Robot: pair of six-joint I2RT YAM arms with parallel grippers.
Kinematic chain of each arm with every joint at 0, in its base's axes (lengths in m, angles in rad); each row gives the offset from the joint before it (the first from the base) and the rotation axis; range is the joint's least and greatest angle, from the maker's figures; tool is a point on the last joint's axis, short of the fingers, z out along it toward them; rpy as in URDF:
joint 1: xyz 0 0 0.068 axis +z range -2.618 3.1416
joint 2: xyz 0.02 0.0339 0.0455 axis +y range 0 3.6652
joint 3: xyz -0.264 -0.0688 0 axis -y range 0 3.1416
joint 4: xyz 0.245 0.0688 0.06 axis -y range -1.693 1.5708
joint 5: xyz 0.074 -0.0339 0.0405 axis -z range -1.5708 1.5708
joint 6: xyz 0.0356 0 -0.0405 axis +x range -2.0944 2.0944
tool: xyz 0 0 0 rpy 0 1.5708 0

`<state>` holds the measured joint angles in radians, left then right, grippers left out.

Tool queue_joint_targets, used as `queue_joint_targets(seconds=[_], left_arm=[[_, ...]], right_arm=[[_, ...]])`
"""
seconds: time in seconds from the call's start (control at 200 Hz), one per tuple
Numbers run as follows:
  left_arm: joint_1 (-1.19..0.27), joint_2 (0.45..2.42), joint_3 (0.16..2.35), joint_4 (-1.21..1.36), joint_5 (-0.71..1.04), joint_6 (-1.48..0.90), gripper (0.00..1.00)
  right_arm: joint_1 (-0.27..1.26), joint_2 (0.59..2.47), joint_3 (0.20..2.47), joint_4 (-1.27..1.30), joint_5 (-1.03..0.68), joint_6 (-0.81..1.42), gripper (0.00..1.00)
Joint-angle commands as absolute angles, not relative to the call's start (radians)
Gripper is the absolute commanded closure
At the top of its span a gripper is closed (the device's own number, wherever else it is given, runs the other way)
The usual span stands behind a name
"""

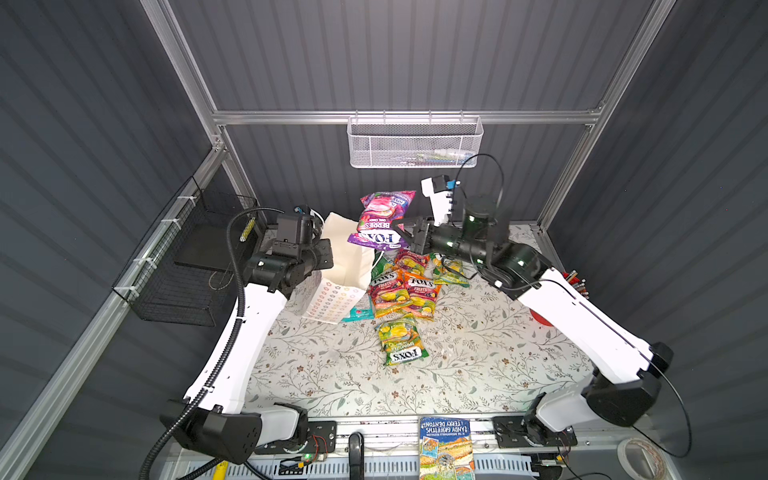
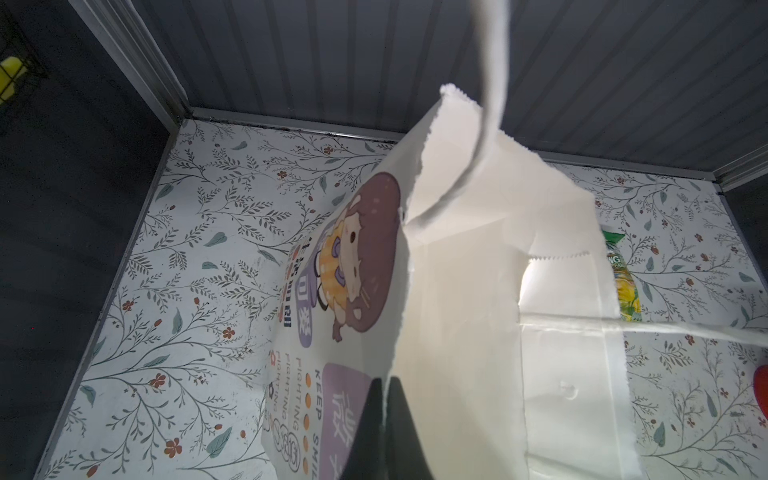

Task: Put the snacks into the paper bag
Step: 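Lift the purple candy bag and carry it over the open paper bag, then open the right gripper to drop the purple candy bag inside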

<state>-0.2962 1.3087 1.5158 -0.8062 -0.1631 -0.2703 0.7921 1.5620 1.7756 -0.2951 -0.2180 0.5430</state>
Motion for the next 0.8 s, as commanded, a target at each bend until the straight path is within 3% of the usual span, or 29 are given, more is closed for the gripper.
queue_joint_targets(seconds=[0.0,0.48,0.796], left_arm=[[-0.304,1.282,1.506,-0.792,-0.141,-0.283,1.0],[-0.304,1.283,1.493,-0.764,-0.06,-0.286,1.0],[-0.304,1.287,1.491,-0.762,-0.057,-0.286,1.0]], right_arm=[[0.816,1.66,1.855,-0.362,-0.219,0.499,1.0],[0.888,2.029,2.152,-0.536,-0.266,0.478,1.0],[0.89,2.16,2.316,-0.583,-0.15,0.438,1.0]])
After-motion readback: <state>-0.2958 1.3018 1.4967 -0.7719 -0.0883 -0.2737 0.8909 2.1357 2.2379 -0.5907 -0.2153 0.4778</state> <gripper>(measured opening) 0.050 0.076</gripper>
